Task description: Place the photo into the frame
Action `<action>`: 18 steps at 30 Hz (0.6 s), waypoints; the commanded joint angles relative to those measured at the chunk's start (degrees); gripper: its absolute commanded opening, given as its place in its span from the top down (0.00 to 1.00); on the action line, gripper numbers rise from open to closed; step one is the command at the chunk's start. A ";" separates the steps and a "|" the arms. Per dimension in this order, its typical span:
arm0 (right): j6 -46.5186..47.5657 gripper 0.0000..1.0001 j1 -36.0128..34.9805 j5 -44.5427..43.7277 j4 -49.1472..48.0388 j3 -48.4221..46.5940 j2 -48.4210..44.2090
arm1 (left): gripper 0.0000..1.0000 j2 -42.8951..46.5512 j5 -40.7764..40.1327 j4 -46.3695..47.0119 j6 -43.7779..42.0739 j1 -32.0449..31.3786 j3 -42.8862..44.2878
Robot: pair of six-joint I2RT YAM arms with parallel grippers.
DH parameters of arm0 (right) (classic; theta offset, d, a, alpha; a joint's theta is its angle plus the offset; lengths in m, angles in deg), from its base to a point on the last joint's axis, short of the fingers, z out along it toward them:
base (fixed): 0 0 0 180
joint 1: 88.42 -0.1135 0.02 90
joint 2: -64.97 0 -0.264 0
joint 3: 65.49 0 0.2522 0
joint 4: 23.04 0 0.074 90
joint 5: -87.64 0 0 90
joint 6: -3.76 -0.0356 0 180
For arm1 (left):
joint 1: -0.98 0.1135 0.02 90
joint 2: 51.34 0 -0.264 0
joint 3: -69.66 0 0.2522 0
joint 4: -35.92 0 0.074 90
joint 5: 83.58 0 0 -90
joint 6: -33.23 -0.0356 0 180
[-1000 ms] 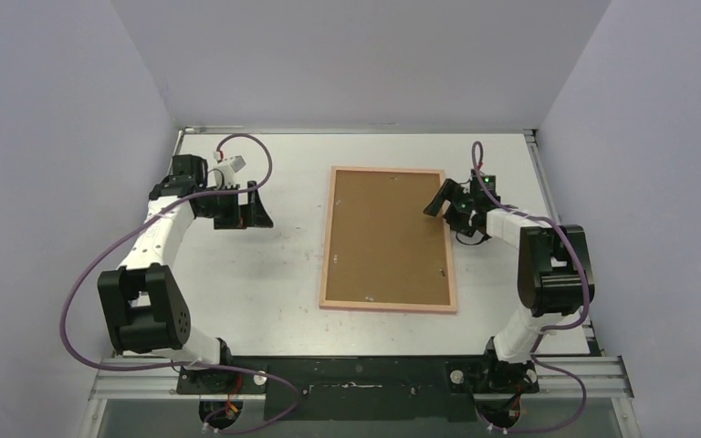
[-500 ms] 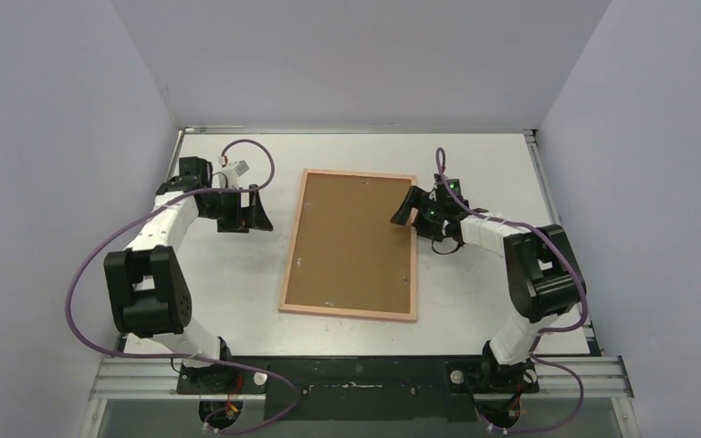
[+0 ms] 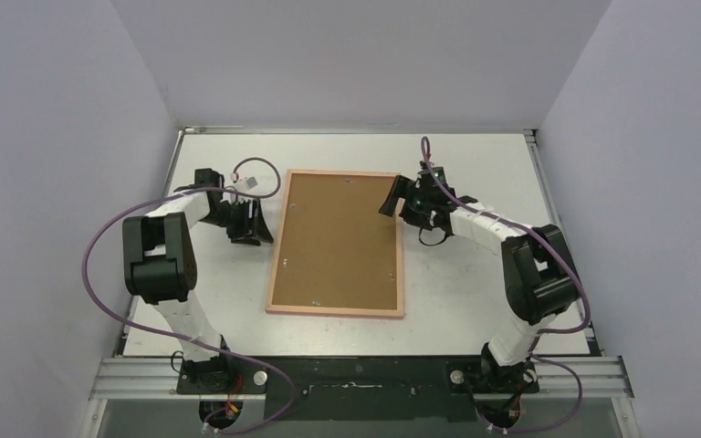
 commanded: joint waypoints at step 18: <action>-6.09 0.05 -29.14 -1.27 -25.42 -1.02 5.52 | 0.81 1.25 4.94 3.90 -1.57 -2.38 -5.87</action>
